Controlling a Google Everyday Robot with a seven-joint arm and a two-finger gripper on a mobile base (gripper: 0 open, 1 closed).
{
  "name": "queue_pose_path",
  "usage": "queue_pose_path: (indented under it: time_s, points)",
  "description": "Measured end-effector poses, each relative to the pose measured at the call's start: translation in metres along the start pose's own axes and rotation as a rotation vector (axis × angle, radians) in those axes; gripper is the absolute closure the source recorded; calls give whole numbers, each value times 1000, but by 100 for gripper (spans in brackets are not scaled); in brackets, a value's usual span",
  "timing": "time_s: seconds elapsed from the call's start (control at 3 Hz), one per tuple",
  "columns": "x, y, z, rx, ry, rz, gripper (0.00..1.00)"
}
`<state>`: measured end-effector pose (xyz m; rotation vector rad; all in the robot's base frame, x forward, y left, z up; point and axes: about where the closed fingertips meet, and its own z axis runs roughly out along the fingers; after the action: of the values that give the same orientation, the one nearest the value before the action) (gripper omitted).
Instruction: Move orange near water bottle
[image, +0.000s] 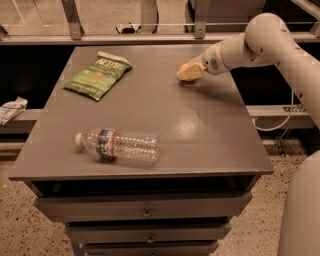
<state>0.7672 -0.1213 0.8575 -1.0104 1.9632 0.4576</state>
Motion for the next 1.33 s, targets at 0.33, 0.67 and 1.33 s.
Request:
queue_pose_path:
  time_s: [0.33, 0.67, 1.33]
  points:
    - [-4, 4, -13, 1, -11, -15, 73]
    - [-15, 12, -48, -25, -28, -45, 95]
    - [3, 110, -132, -269, -54, -130, 100]
